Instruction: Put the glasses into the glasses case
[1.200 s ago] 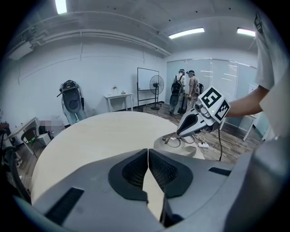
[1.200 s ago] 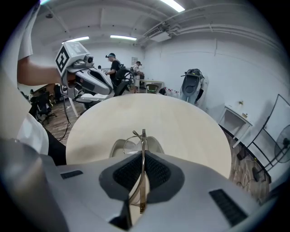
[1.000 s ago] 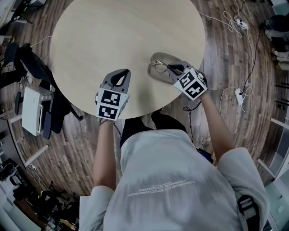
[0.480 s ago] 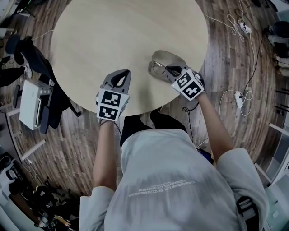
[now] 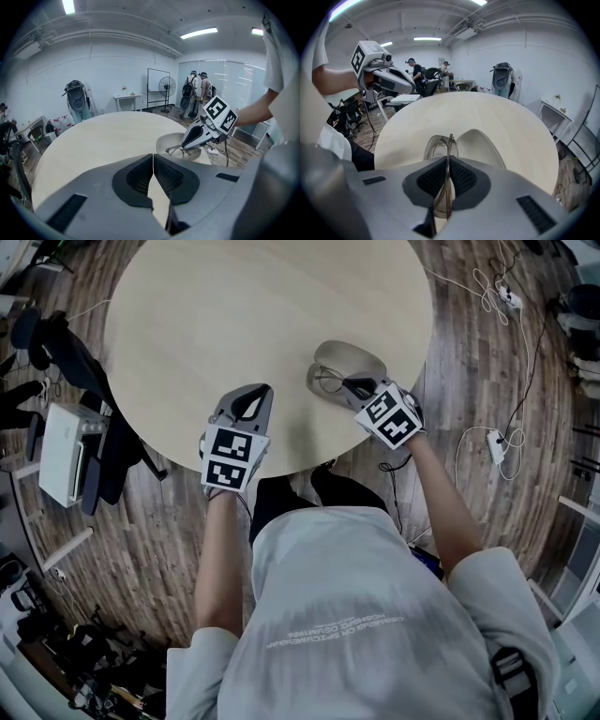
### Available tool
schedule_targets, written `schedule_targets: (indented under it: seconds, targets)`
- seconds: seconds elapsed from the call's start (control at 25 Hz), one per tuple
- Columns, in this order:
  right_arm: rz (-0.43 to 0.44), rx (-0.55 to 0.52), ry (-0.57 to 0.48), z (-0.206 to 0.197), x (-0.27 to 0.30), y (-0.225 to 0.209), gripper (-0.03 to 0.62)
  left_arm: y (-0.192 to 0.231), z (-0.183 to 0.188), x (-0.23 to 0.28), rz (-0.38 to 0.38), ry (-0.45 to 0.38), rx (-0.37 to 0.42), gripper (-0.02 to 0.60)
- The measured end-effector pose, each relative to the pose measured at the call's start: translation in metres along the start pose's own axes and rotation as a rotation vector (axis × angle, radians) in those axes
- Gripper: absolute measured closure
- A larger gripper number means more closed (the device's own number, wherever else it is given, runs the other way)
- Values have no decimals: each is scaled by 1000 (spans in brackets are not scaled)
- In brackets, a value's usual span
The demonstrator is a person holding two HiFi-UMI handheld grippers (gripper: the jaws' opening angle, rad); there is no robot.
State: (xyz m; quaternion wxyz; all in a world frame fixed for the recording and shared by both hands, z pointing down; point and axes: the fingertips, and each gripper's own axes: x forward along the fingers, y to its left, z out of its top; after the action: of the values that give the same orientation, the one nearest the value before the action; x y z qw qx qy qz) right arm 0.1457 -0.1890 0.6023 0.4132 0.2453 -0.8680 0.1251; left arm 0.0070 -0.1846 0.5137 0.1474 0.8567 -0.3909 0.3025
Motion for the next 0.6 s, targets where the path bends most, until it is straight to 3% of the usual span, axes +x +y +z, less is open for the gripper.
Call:
schedule_targets:
  seconds: [0.6]
  targets:
    - [40,29,14,-6,13,16,577,0,-11,-8,2,9,-18,566]
